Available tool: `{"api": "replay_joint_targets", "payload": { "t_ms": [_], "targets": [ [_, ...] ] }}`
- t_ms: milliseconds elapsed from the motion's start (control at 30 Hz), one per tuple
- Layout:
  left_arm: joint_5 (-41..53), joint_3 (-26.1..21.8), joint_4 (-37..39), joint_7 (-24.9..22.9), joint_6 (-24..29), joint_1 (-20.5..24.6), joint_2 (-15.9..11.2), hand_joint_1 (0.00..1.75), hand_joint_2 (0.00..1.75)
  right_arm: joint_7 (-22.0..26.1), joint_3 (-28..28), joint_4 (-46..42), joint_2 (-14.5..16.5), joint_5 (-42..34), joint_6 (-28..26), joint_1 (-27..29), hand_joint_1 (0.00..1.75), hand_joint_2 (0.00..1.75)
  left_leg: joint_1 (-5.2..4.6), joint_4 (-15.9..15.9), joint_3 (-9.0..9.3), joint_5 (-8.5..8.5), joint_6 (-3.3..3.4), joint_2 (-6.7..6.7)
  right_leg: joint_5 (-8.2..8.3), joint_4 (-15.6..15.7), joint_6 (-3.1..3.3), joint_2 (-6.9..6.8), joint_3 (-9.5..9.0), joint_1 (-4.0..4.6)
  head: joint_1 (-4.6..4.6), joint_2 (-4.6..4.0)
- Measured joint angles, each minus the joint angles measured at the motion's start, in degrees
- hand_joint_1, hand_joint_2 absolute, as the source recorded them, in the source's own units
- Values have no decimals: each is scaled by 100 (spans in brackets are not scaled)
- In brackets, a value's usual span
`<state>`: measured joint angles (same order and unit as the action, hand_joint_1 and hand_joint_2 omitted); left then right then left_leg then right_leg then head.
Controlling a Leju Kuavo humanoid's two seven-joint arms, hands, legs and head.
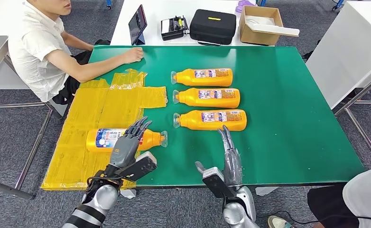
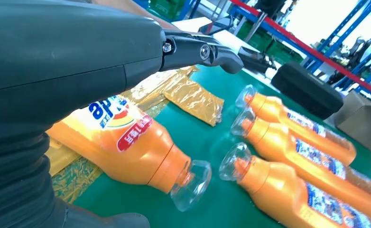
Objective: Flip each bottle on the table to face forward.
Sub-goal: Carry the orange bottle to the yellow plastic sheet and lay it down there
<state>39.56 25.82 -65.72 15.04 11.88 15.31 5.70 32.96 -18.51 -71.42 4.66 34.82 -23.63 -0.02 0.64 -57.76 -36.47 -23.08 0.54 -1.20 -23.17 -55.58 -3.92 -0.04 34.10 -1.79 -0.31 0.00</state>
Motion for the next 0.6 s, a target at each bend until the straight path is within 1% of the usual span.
{"api": "replay_joint_targets", "payload": {
  "t_ms": [133, 267, 367, 500, 600],
  "targets": [
    [-115, 47, -163, 91, -4, -68, -7, 0, 175, 1, 8, -47, -17, 30, -44, 13, 0, 175, 0, 0, 0, 0, 0, 0, 0, 0, 0, 0, 0, 0, 0, 0],
    [-439, 99, -433, 231, -130, -213, -9, 0, 175, -146, 23, -77, -66, 441, -447, 45, 0, 175, 0, 0, -3, -1, 0, 0, 0, 0, 0, 0, 2, -1, 0, 0],
    [-557, 118, -594, 266, -187, -301, -9, 0, 175, -299, 55, -79, -117, 734, -654, 57, 0, 175, -1, 0, -6, -2, 1, 0, 0, 0, 0, 0, 5, -1, 0, 0],
    [-762, 124, -768, 293, -268, -407, -9, 0, 175, -859, 96, -70, -217, 1590, -993, 60, 0, 175, 0, 0, -6, -2, 1, 0, 0, 1, 0, 0, 6, -1, 0, 0],
    [-860, 126, -855, 297, -277, -484, -6, 0, 175, -1341, 152, -32, -335, 2231, -1038, 47, 0, 175, 0, 0, -6, -1, 1, 0, 0, 0, 0, 0, 5, -1, 0, 0]
  ]
}}
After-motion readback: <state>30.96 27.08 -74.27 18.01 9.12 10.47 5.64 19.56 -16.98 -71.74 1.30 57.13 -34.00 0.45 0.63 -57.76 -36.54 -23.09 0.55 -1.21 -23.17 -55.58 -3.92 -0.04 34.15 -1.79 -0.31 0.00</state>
